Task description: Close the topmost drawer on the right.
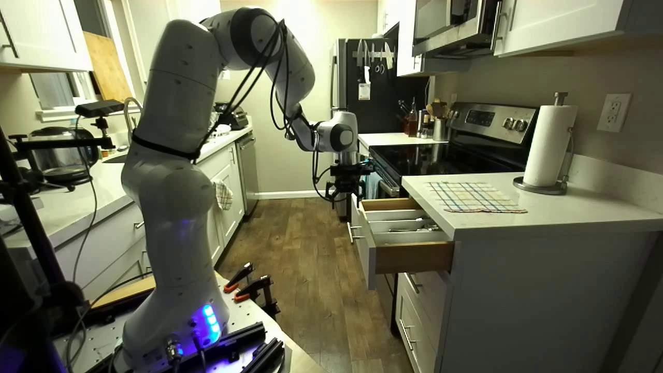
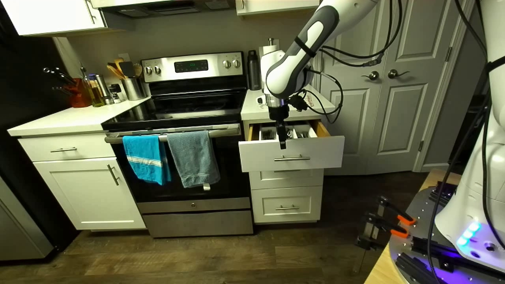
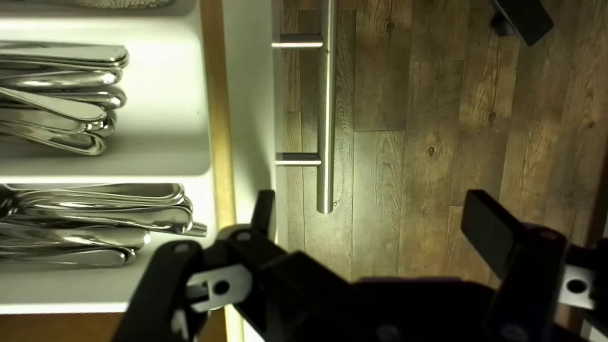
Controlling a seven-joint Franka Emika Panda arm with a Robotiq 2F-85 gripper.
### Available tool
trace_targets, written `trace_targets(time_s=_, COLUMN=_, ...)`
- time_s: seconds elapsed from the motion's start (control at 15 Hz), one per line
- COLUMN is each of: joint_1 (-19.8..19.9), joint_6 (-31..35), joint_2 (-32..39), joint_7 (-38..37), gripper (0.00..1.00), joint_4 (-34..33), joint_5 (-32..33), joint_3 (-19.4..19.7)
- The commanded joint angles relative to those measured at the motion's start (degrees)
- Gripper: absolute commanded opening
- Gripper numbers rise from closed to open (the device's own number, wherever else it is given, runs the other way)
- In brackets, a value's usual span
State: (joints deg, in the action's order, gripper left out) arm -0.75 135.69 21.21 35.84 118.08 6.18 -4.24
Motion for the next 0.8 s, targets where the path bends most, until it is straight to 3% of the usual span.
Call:
trace_targets(time_s=0.0, joint_1=1.99, joint_6=1.89, joint_2=-0.88, joint_7=0.18, gripper=1.00, joint_4=0.48, joint_5=0.02, joint_3=-0.31)
trace_targets(time_s=0.13, joint_1=2.69, joint_6=2.13, joint_2=-0.89, joint_7=0.18, gripper=1.00, joint_4=0.64, joint_5=-0.93, joint_3=-0.62)
trace_targets(time_s=0.47, joint_1=3.76, joint_6=0.75, joint_2=-3.48, joint_7=1.46, gripper=1.00, joint_4=2.40, joint_5=-10.26, joint_3=-4.61)
trace_targets(time_s=0.73, joint_1=3.25, joint_6=1.27, joint_2=-2.93, joint_7=0.54, gripper=1.00, joint_4=2.51, joint_5=-10.85, joint_3=-4.81)
